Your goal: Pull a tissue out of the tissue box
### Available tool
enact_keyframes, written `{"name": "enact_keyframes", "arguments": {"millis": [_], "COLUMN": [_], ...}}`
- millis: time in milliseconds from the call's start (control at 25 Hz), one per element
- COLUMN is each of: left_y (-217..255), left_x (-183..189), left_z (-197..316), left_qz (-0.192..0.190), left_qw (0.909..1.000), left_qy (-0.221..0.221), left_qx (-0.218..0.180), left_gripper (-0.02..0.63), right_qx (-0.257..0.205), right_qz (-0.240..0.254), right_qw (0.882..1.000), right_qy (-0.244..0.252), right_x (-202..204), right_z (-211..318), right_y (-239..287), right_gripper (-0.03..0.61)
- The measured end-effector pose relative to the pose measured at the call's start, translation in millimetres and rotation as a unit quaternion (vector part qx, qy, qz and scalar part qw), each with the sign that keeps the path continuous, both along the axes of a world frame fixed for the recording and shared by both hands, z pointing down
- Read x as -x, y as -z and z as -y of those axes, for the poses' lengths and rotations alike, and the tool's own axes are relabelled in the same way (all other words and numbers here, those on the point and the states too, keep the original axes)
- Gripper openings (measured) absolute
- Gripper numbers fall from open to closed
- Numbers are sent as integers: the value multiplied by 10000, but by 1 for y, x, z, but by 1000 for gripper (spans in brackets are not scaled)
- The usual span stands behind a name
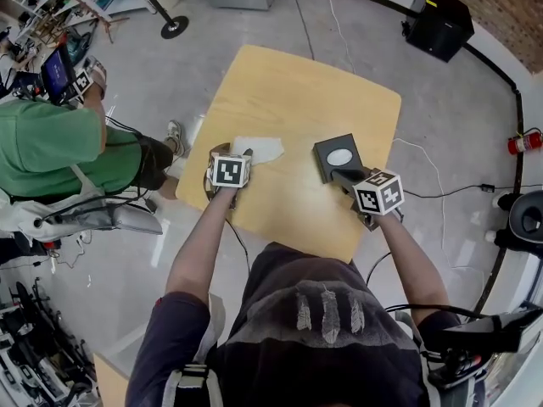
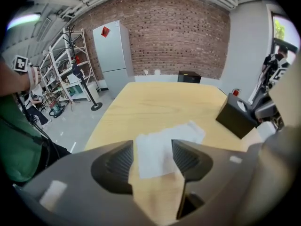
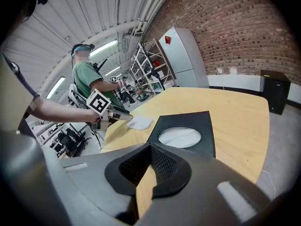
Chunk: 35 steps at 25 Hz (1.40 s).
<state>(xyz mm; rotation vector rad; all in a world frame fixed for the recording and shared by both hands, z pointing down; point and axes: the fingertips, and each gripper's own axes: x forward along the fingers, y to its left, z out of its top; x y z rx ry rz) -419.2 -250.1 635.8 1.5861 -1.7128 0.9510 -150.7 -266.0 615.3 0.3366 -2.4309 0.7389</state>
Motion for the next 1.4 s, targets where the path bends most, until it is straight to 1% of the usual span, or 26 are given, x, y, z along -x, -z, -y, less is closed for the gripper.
{"name": "enact_keyframes", "arguments": {"millis": [240, 400, 480, 560, 640, 720, 840, 920, 1000, 1120, 1240, 1400], "left_y": [6, 4, 5, 5, 2, -2, -10, -10, -9, -13, -22, -25], "left_x": [-2, -3, -7, -15, -27, -40, -52, -56, -56, -57, -66, -77], "left_z": [0, -1, 0, 4, 8, 10, 13, 18, 22, 23, 20, 21], "left_qz": [-50, -299, -395, -439, -394, -285, -45, 41, 76, 35, -45, 4], "left_qw": [9998, 9990, 9985, 9982, 9977, 9963, 9939, 9927, 9925, 9914, 9879, 9825], "left_qy": [-33, 107, 65, -108, -417, -746, -1086, -1193, -1207, -1302, -1550, -1862], "left_qx": [-188, -319, -375, -382, -371, -311, -162, -145, -186, -162, -72, -59], "left_gripper": [247, 236, 220, 210, 207, 207, 207, 207, 206, 202, 203, 204], "right_qx": [-26, -42, -43, -61, -92, -122, -196, -239, -247, -262, -282, -255], "right_qz": [-91, -157, -186, -233, -293, -360, -481, -550, -582, -627, -667, -645], "right_qw": [9999, 9998, 9998, 9997, 9995, 9993, 9986, 9981, 9977, 9972, 9967, 9963], "right_qy": [46, 77, 61, 42, 20, -14, -88, -160, -234, -303, -365, -501], "right_x": [-1, -3, -3, -2, -1, 1, 2, 2, 3, 4, 3, 2], "right_z": [2, 3, 3, 3, 2, -1, -4, -4, -3, -4, -4, 5], "right_y": [-1, -2, -1, 0, 0, 0, -1, 0, 1, 2, 1, -3], "right_gripper": [-3, -2, -3, -2, -2, -2, -2, -2, -2, -2, -2, -2]}}
